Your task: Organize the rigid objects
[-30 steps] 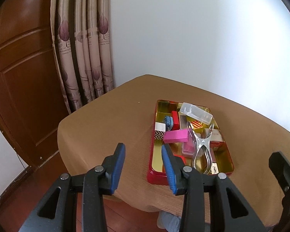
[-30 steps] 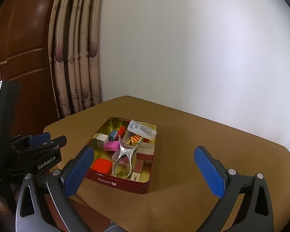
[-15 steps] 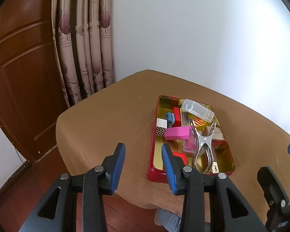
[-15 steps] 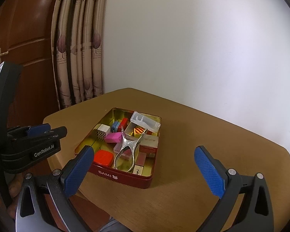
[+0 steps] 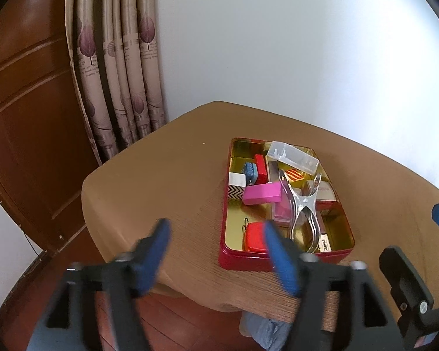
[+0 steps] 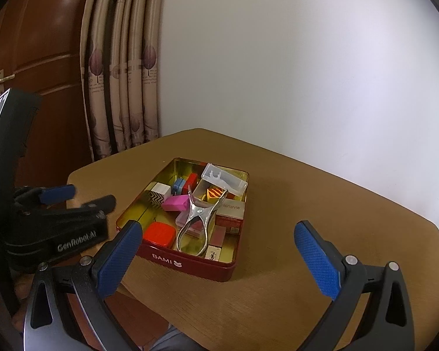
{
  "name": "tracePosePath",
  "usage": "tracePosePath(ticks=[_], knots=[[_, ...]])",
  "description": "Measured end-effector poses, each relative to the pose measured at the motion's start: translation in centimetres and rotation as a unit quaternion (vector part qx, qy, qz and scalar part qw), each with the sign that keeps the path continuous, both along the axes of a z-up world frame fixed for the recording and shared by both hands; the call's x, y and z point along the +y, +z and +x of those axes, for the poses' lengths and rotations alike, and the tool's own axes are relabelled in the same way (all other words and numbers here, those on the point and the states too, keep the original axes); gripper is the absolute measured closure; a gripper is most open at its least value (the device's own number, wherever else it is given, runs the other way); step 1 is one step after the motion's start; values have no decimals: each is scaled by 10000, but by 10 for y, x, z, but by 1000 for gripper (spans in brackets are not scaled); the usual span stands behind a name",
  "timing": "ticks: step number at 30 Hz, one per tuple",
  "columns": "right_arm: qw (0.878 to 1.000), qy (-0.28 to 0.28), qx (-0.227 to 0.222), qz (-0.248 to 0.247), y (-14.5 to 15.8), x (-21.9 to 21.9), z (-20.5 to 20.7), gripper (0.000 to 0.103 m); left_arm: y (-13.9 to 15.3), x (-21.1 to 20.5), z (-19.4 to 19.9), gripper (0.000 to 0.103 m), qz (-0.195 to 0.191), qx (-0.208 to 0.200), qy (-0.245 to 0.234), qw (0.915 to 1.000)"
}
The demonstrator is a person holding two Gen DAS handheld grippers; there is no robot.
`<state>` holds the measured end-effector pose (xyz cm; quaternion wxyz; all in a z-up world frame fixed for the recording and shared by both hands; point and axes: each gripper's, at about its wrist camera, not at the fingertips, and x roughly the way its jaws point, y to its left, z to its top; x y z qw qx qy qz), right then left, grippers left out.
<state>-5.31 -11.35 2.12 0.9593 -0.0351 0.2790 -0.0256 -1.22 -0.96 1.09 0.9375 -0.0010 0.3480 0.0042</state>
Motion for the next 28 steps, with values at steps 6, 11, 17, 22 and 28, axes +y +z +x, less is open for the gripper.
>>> tracePosePath(ticks=[6, 11, 17, 22, 28], knots=[[10000, 24, 14, 28, 0, 1, 0, 0, 1, -1, -4, 23, 10, -149, -7, 9999], [10000, 10, 8, 18, -1, 1, 0, 0, 2, -1, -3, 23, -54, -119, -63, 9999], [10000, -9, -8, 33, 1, 1, 0, 0, 2, -3, -2, 23, -51, -113, -98, 9999], [10000, -22, -45, 65, 2, -1, -1, 0, 4, -5, -1, 23, -46, -94, -149, 9998], [9999, -51, -102, 31, 4, 0, -2, 0, 4, -7, -2, 23, 63, -77, -76, 9999]])
